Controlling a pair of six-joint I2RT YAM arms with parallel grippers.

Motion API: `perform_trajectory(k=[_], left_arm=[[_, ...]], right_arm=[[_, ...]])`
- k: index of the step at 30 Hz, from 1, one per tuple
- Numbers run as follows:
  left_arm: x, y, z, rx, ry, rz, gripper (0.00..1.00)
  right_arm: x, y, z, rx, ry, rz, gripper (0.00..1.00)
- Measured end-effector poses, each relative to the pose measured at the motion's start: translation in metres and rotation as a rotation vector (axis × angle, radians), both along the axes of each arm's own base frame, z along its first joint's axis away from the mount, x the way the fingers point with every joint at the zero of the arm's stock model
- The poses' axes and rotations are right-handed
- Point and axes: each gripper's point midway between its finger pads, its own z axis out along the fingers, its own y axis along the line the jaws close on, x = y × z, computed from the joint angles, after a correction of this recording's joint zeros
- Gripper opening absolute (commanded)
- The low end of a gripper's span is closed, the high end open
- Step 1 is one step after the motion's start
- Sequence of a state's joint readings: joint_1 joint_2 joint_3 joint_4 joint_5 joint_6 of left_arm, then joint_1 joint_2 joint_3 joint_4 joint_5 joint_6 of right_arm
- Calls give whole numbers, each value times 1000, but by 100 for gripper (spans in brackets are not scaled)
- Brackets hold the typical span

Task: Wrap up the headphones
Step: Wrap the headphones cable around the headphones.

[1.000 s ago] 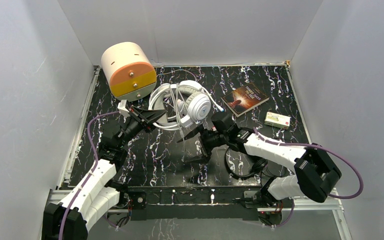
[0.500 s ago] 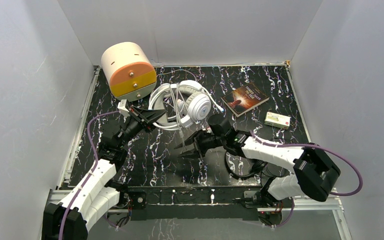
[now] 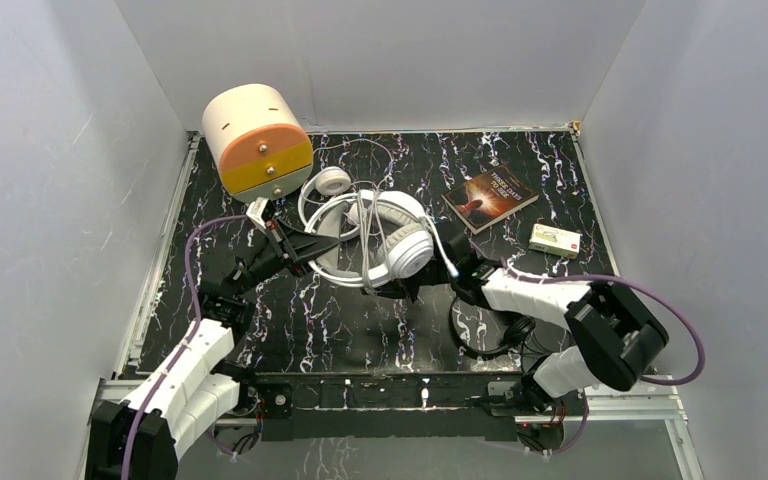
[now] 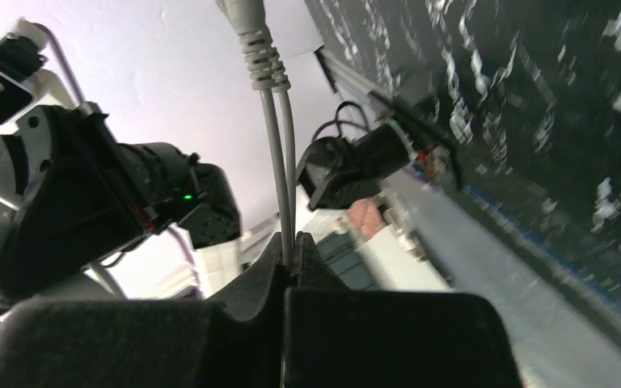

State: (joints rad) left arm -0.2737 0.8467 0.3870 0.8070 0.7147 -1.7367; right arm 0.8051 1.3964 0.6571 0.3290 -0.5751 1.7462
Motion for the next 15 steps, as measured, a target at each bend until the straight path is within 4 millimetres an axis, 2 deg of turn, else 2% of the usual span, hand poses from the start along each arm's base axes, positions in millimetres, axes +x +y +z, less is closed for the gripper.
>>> perform_trajectory(k=[2,4,11,15], left_arm=[[-9,-3,0,12,-29,-46,0],[-14,-4,-1,25,-58,-72,0],[-33,-7,-17,93,-113,-167,0],[-52,-11,-30,148,-181,-238,0]], right_arm=[[10,-2,-8,-5,-107,36,0],[11,-4,-12,1,-215,80,0],[18,-12,0,44,-638,171,0],[23,-27,8,34,-785,166,0]])
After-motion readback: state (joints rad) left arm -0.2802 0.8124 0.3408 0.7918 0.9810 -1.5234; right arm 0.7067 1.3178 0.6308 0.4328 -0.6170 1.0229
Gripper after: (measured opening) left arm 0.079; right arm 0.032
